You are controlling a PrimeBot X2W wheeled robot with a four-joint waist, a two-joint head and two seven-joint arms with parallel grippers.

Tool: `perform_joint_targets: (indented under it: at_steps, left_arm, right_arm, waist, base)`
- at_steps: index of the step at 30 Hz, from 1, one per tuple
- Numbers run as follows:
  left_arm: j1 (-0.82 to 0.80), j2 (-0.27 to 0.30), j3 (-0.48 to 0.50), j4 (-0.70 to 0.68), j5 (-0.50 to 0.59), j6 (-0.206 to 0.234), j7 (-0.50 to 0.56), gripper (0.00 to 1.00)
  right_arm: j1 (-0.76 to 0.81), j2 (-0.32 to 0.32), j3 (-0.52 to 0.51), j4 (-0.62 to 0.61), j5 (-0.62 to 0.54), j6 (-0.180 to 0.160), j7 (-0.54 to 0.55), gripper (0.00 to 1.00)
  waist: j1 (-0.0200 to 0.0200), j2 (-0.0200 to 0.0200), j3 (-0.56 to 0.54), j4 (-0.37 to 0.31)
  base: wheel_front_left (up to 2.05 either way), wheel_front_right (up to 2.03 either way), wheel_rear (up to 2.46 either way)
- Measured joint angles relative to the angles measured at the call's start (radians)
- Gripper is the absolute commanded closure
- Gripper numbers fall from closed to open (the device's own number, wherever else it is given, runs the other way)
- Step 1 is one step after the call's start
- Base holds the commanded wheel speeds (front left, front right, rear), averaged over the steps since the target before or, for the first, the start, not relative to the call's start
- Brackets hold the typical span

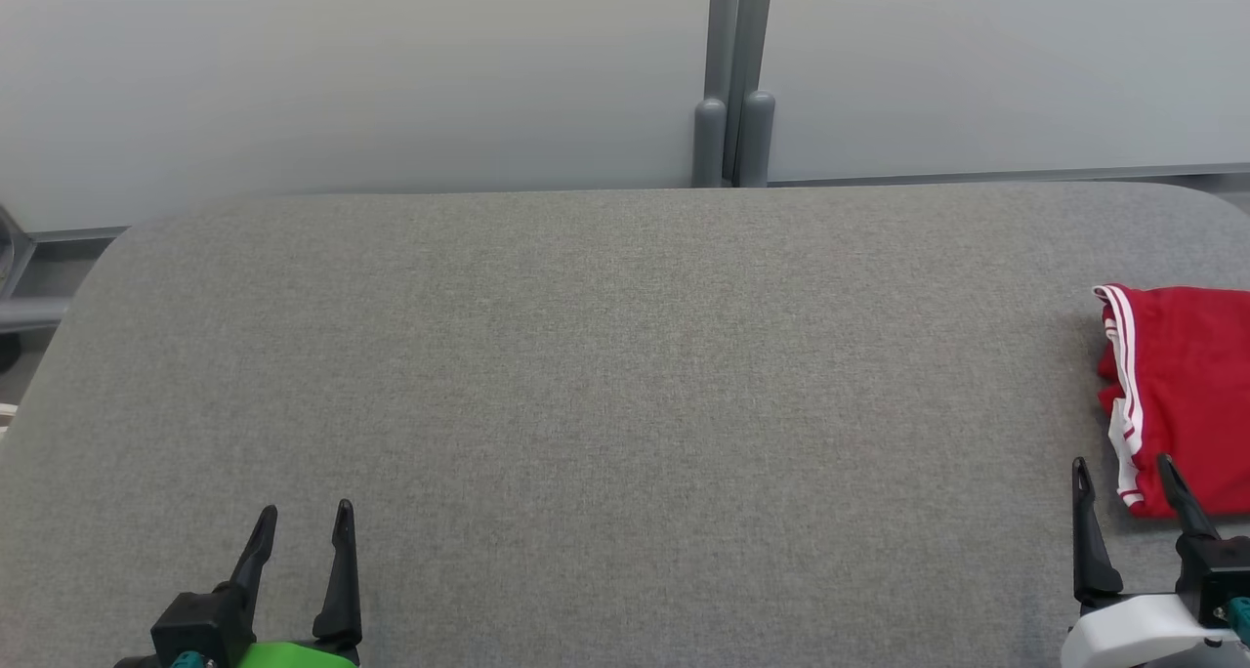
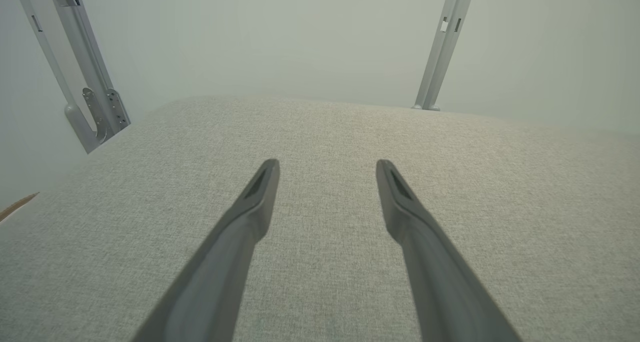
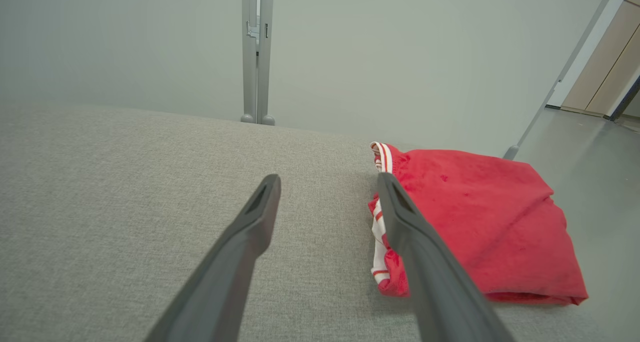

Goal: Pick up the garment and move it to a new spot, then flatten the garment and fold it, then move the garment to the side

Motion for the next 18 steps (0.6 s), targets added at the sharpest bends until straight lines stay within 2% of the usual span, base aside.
perform_joint_targets:
  at_steps: [10, 18]
  left_arm:
    - [0.000, 0.004, -0.001, 0.000, -0.004, 0.000, 0.000, 0.00]
    - [0.000, 0.004, -0.002, -0.001, -0.004, 0.000, 0.000, 0.00]
  right_arm:
    - [-0.002, 0.000, 0.044, 0.025, 0.010, 0.000, 0.000, 0.00]
    - [-0.002, 0.000, 0.042, 0.030, 0.028, 0.000, 0.000, 0.00]
  waist:
    - [0.0000, 0.0000, -0.009, -0.007]
    - [0.0000, 0.0000, -0.011, -0.013]
  base:
    - [0.00, 0.00, 0.00]
    - [0.00, 0.00, 0.00]
